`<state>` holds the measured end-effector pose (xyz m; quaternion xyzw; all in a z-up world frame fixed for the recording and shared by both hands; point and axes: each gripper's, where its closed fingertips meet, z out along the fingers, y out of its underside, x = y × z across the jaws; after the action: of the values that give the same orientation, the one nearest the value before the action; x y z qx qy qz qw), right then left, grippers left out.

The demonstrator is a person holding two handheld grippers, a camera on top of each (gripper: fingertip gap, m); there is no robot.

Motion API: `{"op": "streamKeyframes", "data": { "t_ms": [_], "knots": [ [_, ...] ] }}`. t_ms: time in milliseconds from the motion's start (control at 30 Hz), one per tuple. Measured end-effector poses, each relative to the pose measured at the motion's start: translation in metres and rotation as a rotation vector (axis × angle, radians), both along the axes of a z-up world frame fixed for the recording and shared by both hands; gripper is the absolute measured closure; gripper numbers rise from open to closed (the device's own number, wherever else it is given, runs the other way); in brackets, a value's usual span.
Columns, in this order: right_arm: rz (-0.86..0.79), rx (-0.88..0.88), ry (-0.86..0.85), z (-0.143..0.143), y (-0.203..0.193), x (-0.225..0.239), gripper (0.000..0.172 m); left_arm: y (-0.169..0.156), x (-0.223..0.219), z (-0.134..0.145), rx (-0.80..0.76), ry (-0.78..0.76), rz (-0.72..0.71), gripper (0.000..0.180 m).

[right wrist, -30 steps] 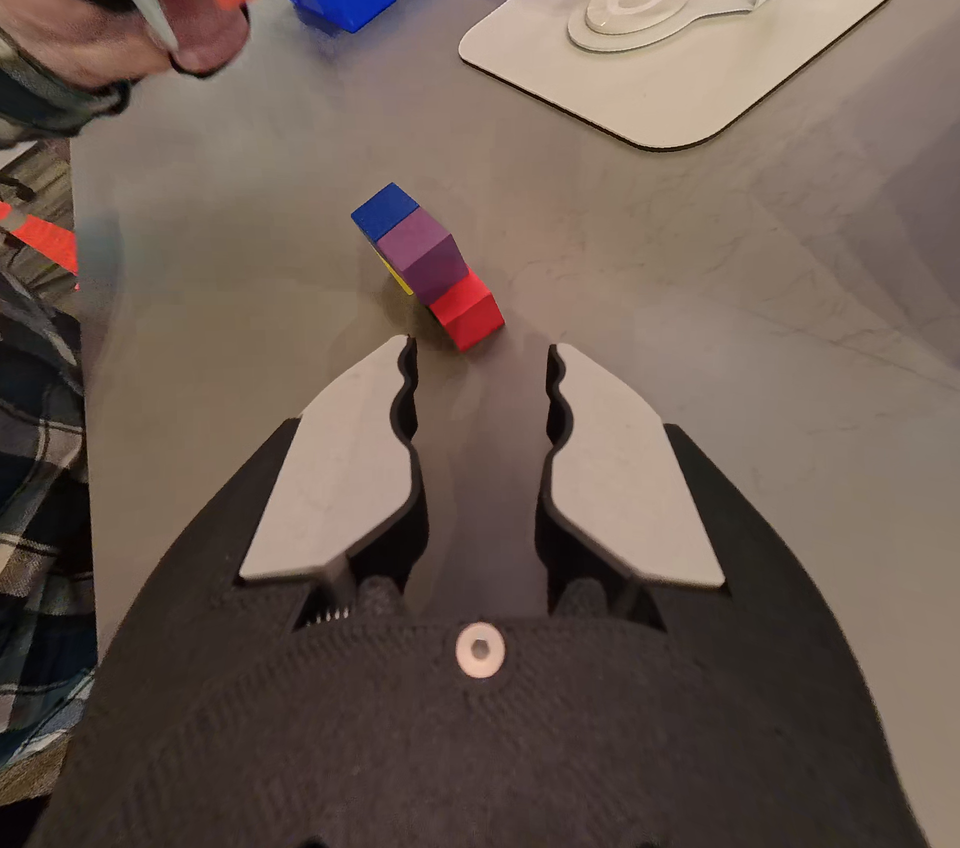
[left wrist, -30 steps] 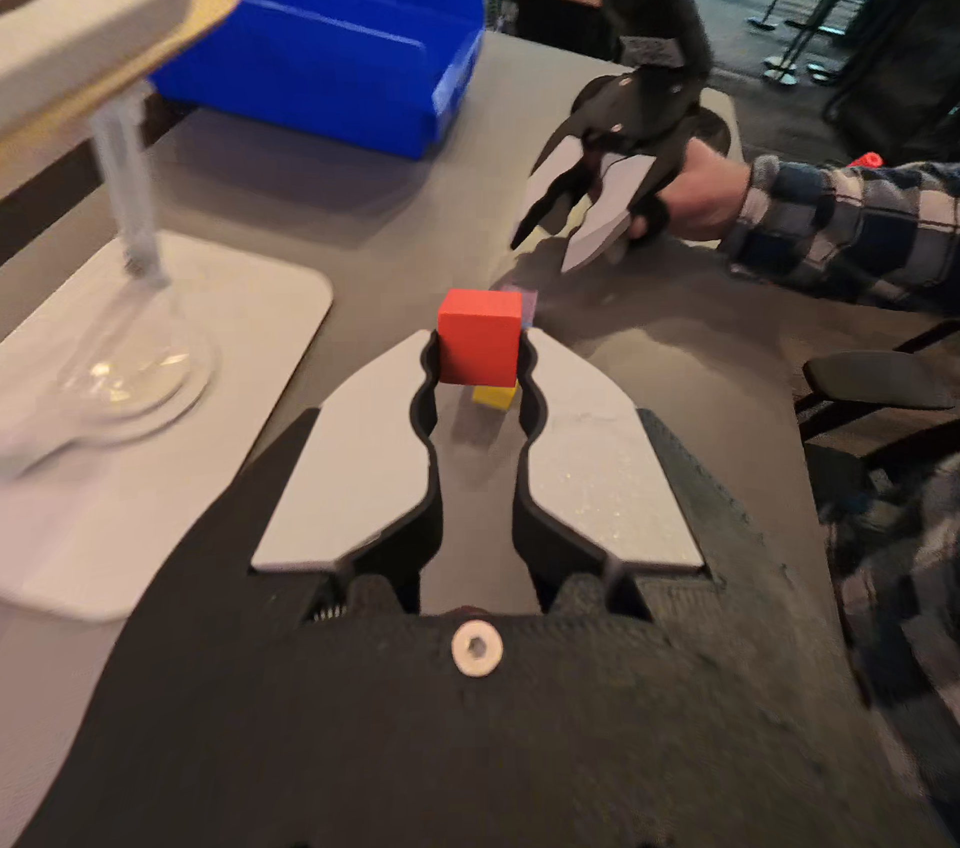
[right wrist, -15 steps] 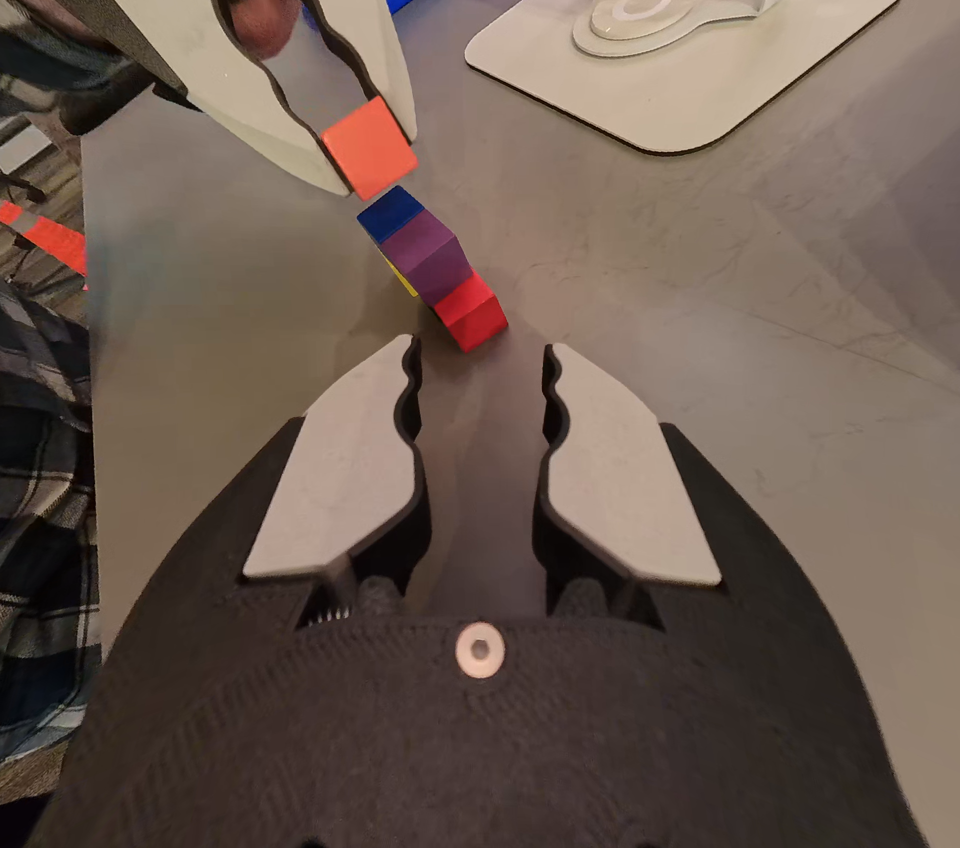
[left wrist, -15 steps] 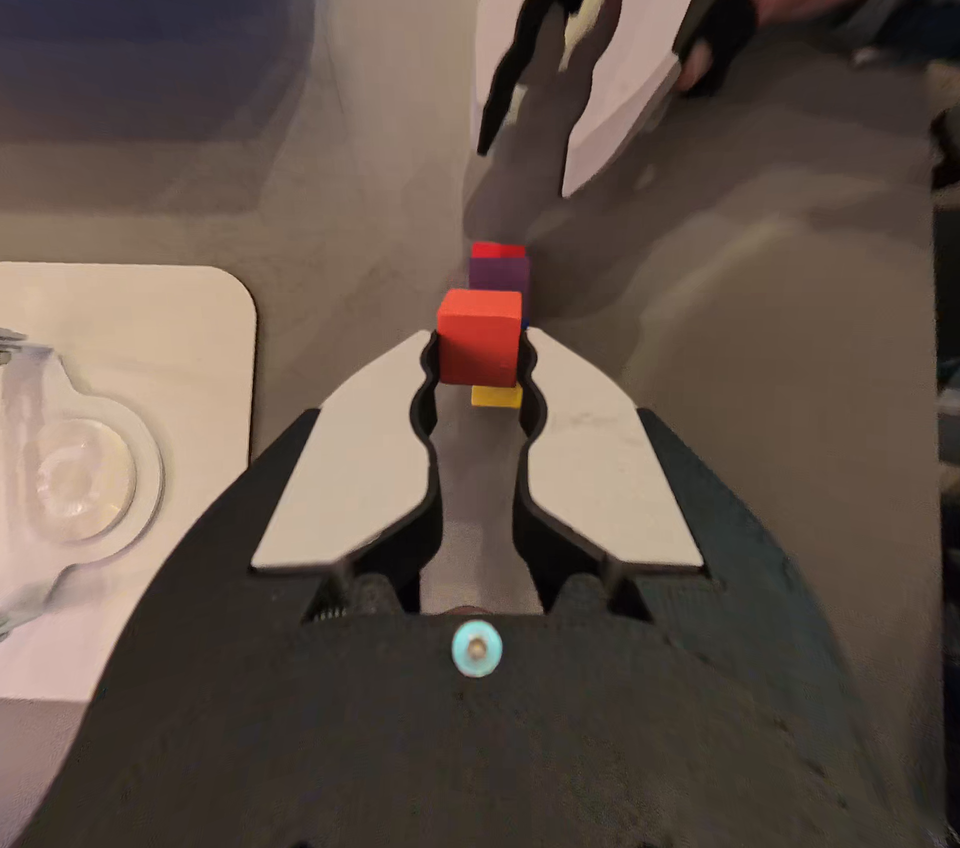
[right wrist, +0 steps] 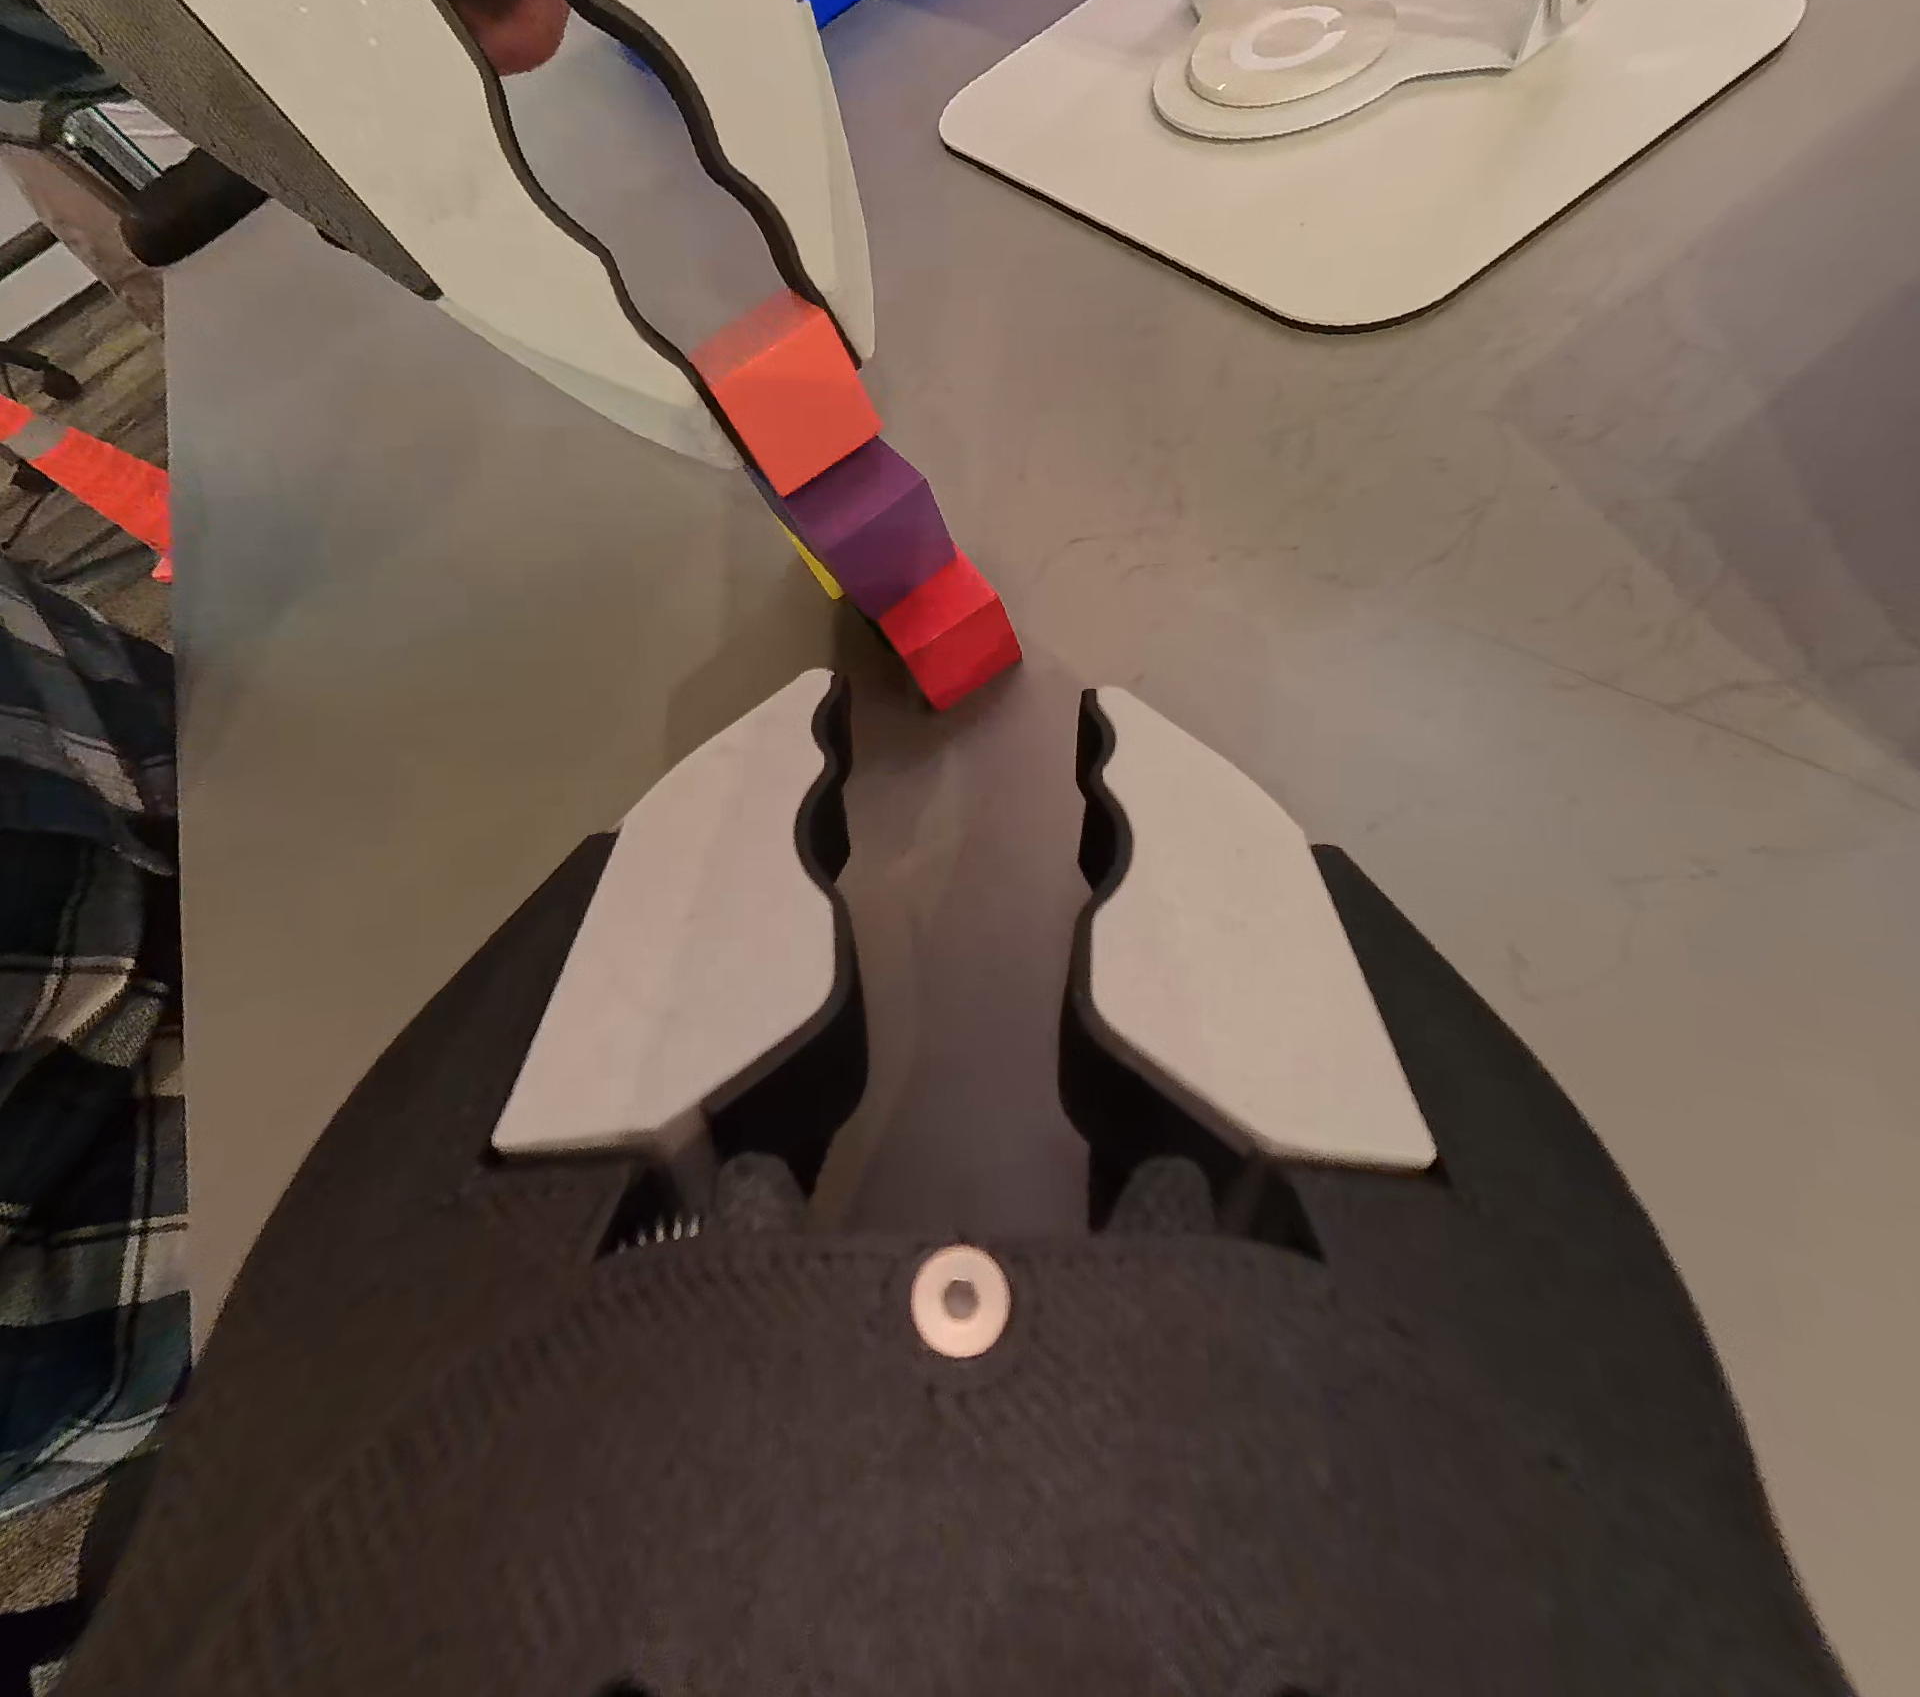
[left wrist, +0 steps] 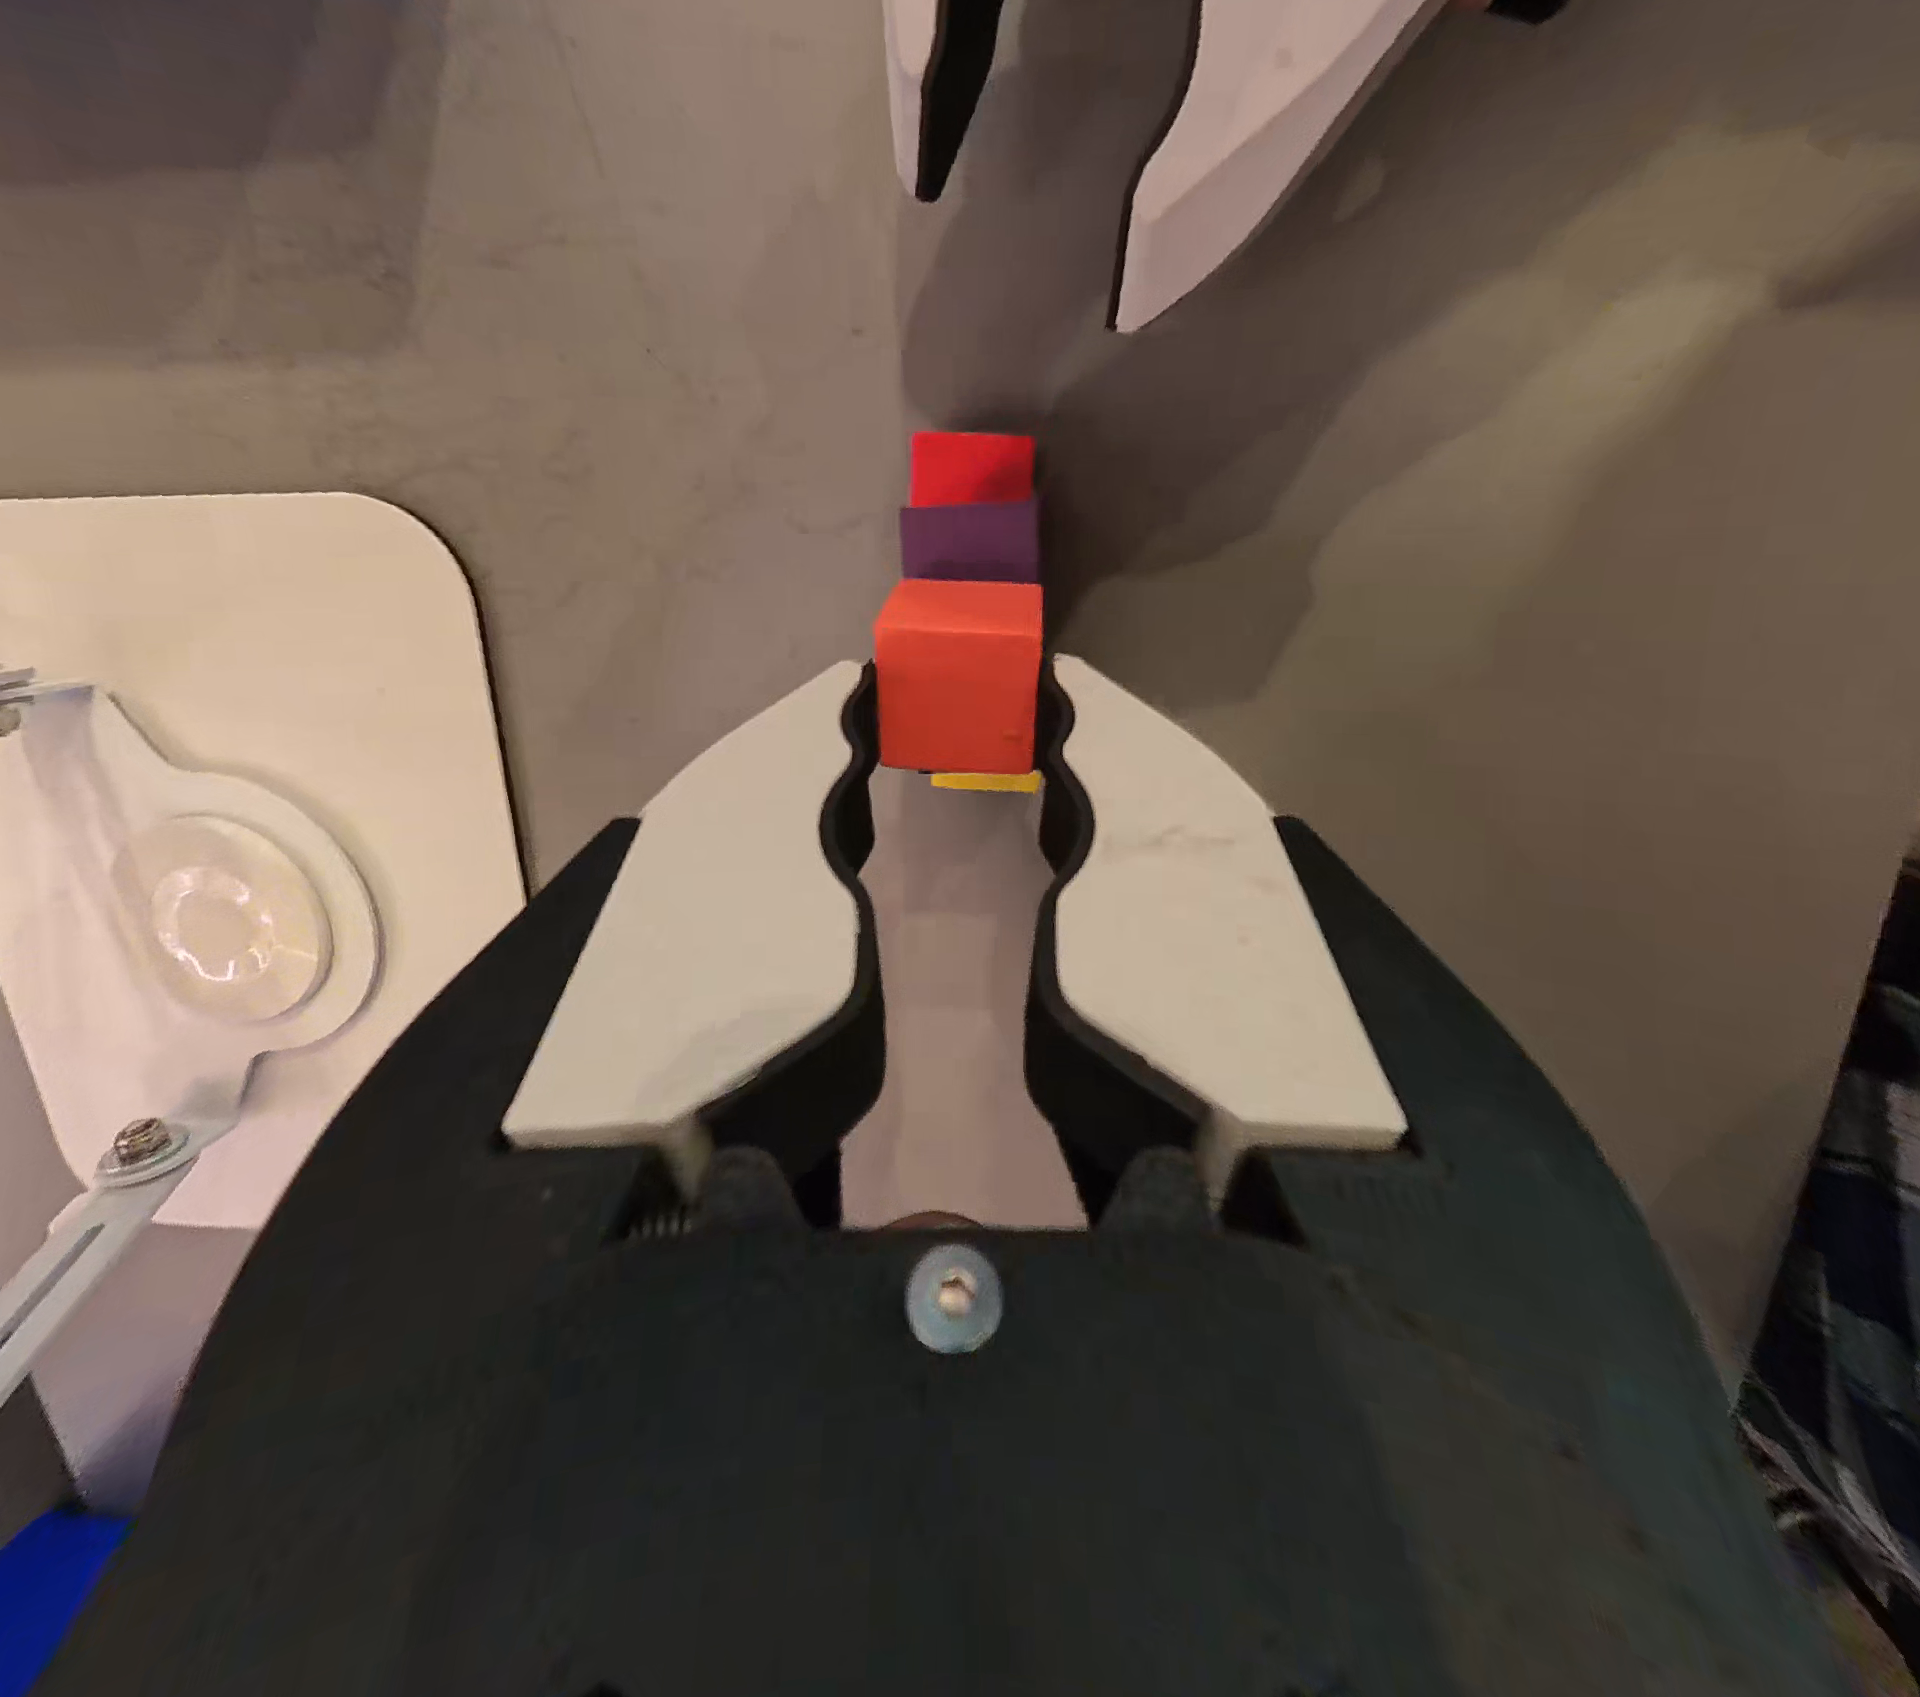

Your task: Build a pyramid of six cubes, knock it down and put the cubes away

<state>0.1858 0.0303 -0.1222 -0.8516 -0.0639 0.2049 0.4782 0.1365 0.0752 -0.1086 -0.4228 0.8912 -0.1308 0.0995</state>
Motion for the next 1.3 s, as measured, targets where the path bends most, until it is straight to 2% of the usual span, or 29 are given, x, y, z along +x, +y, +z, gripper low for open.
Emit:
{"op": "streamKeyframes", "data": {
  "t_ms": [467,633,733,767,1133,1300],
  "knots": [
    [0.005,0.004,-0.002,0.000,-0.001,-0.001,0.130,-0.003,0.000,-0.002,0.010,0.049,0.006,0.152],
    [0.007,0.007,-0.002,0.001,-0.001,-0.001,0.130,-0.001,0.002,-0.004,0.013,0.037,0.039,0.137],
    [0.005,0.009,0.000,0.001,-0.001,-0.001,0.130,-0.001,0.001,-0.003,-0.001,0.036,0.040,0.143],
    [0.005,0.009,0.000,0.001,-0.001,0.000,0.130,-0.002,0.001,-0.003,-0.008,0.034,0.036,0.151],
    [0.004,0.009,-0.009,0.001,-0.001,-0.001,0.131,-0.001,0.001,-0.004,0.004,0.035,0.057,0.152],
    [-0.003,0.023,-0.013,0.003,-0.001,0.000,0.129,0.006,0.004,0.001,0.017,0.006,0.107,0.121]
  ]
}}
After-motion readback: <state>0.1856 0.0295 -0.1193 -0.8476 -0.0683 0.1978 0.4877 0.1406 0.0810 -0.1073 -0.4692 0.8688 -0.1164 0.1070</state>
